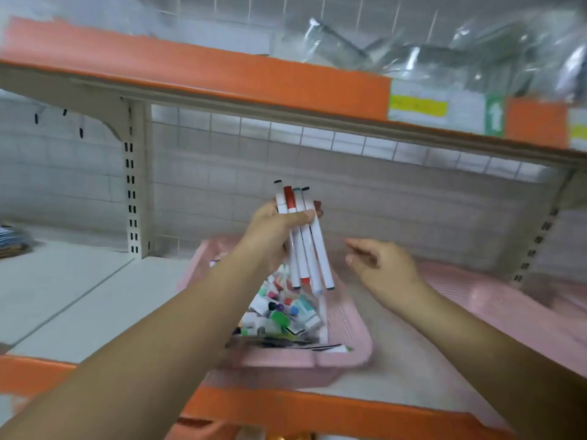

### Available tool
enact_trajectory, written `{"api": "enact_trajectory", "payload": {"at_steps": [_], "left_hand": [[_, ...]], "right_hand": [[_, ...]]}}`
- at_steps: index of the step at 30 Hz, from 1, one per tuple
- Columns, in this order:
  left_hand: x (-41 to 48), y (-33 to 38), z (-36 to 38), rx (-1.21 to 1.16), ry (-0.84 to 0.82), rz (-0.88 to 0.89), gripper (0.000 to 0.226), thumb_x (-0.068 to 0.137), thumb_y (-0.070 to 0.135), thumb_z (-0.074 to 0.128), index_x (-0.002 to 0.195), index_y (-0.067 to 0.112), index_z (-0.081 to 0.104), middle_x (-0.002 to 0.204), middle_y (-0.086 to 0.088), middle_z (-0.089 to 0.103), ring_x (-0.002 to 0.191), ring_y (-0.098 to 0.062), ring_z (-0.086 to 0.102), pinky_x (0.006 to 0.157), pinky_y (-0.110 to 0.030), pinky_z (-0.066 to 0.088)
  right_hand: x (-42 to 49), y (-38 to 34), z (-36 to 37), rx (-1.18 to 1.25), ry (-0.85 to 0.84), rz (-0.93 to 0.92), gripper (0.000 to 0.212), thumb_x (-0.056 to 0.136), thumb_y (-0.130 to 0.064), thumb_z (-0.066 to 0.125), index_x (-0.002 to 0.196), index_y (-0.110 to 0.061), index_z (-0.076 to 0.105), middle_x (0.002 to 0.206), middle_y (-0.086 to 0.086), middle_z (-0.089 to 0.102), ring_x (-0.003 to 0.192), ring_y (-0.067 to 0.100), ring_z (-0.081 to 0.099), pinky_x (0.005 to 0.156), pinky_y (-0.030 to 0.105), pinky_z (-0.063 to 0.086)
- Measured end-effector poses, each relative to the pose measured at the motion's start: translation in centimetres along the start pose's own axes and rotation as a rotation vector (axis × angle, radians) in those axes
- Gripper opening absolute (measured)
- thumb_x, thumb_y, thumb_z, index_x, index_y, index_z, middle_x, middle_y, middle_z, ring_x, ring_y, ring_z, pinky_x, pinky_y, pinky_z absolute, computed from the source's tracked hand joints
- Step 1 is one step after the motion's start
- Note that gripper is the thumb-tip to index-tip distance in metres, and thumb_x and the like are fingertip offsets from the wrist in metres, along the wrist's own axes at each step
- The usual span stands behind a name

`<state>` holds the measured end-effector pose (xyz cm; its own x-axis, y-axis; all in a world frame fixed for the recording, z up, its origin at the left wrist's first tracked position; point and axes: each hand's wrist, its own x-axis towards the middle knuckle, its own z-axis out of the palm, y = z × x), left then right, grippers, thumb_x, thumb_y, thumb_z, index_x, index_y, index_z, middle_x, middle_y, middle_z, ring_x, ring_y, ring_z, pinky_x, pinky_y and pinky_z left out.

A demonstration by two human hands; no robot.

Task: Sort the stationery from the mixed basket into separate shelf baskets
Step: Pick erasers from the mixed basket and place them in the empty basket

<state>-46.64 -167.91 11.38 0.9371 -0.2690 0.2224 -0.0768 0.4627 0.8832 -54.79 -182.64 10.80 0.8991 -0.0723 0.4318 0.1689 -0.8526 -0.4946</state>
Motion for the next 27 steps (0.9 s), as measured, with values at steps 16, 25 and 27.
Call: {"api": "enact_trajectory", "payload": {"at_steps": [16,25,27], "left_hand": [[-8.8,-12.5,31.8,-0.092,-0.210,-0.188,0.023,0.082,-0.007,0.060,0.102,0.002,0.060,0.094,-0.012,0.065,0.078,-0.022,0.063,0.080,-0.033,0.053],[-8.8,-19.0,44.5,-0.055,-0.421,-0.242,0.019,0.082,-0.008,0.061,0.081,0.011,0.064,0.068,0.007,0.070,0.070,-0.012,0.065,0.063,-0.024,0.053],[-7.6,-20.1,46.6,-0.048,-0.441,-0.244,0.018,0.082,-0.007,0.061,0.083,0.010,0.064,0.074,0.004,0.071,0.072,-0.012,0.065,0.069,-0.024,0.055]], "right_hand": [[-19.5,20.4,-23.6,-0.524,0.128,0.212,0.041,0.088,-0.007,0.050,0.128,-0.013,0.055,0.134,0.004,0.053,0.123,0.021,0.047,0.101,0.025,0.032],[-25.5,29.5,-30.4,-0.480,0.224,0.404,0.039,0.087,-0.001,0.053,0.125,-0.007,0.058,0.130,0.010,0.055,0.122,0.026,0.048,0.100,0.025,0.032],[-25.9,31.7,-31.4,-0.471,0.246,0.417,0.037,0.086,0.000,0.055,0.122,-0.006,0.060,0.128,0.012,0.057,0.120,0.027,0.050,0.101,0.028,0.034]]}}
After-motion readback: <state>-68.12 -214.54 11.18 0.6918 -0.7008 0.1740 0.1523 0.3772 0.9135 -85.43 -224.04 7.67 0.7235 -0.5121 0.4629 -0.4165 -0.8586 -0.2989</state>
